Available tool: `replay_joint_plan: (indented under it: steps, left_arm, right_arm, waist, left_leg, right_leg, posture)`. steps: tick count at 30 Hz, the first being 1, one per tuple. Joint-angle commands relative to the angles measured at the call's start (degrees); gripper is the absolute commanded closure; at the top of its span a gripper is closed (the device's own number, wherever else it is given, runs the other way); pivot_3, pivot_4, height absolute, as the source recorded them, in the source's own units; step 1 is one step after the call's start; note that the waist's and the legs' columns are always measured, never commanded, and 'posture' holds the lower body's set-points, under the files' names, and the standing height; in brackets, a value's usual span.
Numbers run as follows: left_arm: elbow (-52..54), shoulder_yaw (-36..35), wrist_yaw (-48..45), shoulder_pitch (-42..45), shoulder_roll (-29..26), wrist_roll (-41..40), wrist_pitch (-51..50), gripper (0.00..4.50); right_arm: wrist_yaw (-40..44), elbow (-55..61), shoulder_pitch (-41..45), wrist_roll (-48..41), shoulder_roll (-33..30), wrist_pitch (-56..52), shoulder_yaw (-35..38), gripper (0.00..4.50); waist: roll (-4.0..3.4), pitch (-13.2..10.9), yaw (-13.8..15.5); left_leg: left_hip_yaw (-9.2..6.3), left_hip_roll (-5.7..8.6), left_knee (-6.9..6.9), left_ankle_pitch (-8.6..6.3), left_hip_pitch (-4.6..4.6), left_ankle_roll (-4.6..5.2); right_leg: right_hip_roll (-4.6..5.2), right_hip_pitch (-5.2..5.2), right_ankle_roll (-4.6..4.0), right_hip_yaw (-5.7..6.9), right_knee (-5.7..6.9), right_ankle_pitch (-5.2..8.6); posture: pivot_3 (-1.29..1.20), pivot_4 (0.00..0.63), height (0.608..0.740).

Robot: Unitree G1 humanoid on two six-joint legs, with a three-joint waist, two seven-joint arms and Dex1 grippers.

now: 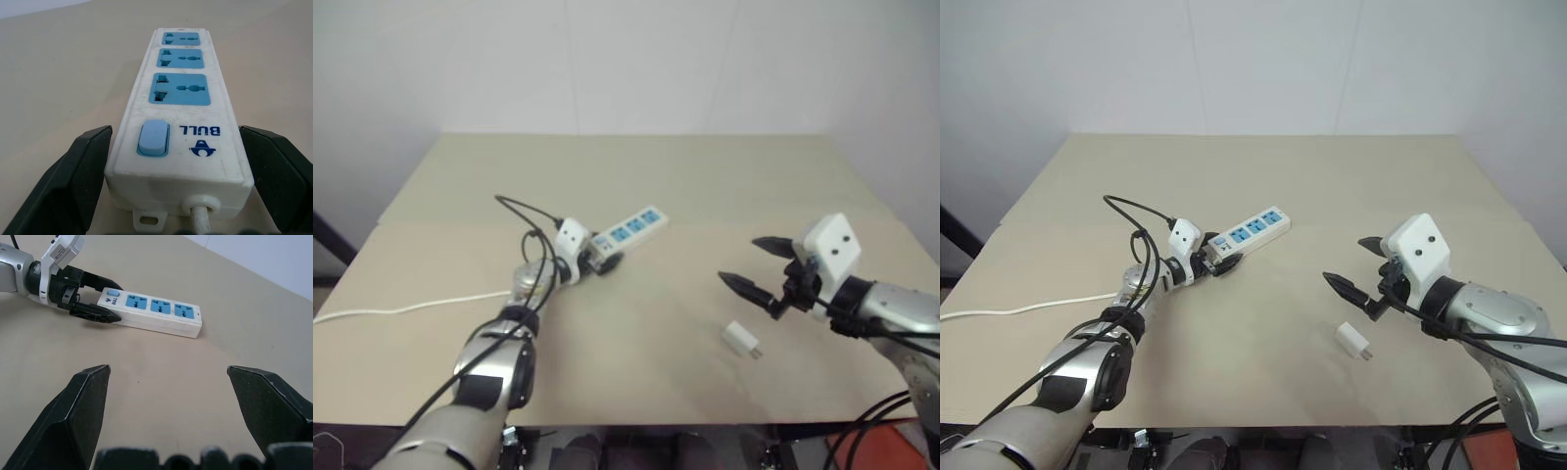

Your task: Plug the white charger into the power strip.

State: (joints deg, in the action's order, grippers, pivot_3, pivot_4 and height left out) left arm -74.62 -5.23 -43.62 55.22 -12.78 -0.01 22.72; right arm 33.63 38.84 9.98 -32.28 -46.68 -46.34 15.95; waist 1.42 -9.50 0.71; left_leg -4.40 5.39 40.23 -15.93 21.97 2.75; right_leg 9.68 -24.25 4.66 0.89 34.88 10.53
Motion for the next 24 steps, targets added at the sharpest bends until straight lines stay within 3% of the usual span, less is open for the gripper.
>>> replay_joint_plan:
  steps: [1, 8, 13, 15, 24]
  left_arm:
    - [-0.61, 0.49, 0.09, -1.06, -0.23, 1.15, 0.11, 0.02]
    - [-0.92, 1.12, -0.04, -1.24, -0.32, 1.96, -2.26, 0.02]
    - [-0.71, 0.27, -1.12, -1.29, 0.19, 1.01, -3.14, 1.18]
    - [-0.5, -0.19, -1.82, -1.27, 0.45, 0.43, -3.12, 1.22]
    - [4.41, 0.78, -25.82, -3.04, -3.74, -2.18, 1.17, 1.22]
  right_arm:
    - [-0.72, 0.83, 0.85, -0.04, 0.23, 0.42, -0.56, 0.0]
    - [-1.13, 0.38, 1.81, 0.32, 0.4, 0.28, -2.34, 0.0]
    - [-1.56, 0.17, 2.13, 0.26, 0.45, 0.3, -2.91, 0.0]
    - [-1.71, 0.19, 2.17, 0.1, 0.39, 0.26, -2.96, 0.0]
    - [-0.12, 1.07, 1.97, -1.52, -2.18, -1.67, -1.87, 0.0]
  waist:
    - [0.0, 0.0, -0.01]
    - [0.0, 0.04, -0.01]
    - [-0.02, 0.09, -0.02]
    - [-0.02, 0.1, -0.02]
    - [-0.01, 0.09, -0.09]
  left_leg:
    - [0.0, 0.0, 0.0, 0.0, -0.01, 0.0]
    - [0.0, 0.0, 0.0, 0.0, -0.03, 0.0]
    - [0.01, 0.0, 0.0, 0.0, -0.1, 0.0]
    - [0.01, -0.01, 0.0, -0.01, -0.1, 0.02]
    - [0.02, 0.0, -0.01, -0.01, 0.06, 0.02]
  right_leg:
    - [-0.01, 0.0, 0.0, 0.0, 0.0, 0.0]
    - [-0.01, 0.01, 0.0, 0.0, 0.01, 0.0]
    - [-0.01, 0.06, 0.0, -0.02, 0.01, 0.0]
    - [-0.01, 0.06, 0.0, -0.02, 0.01, 0.0]
    - [-0.02, -0.04, 0.0, 0.0, 0.02, 0.0]
  posture:
    - [0.0, 0.15, 0.74]
    - [0.0, 0.15, 0.74]
    - [0.0, 0.15, 0.74]
    - [0.0, 0.15, 0.74]
    - [0.0, 0.15, 0.74]
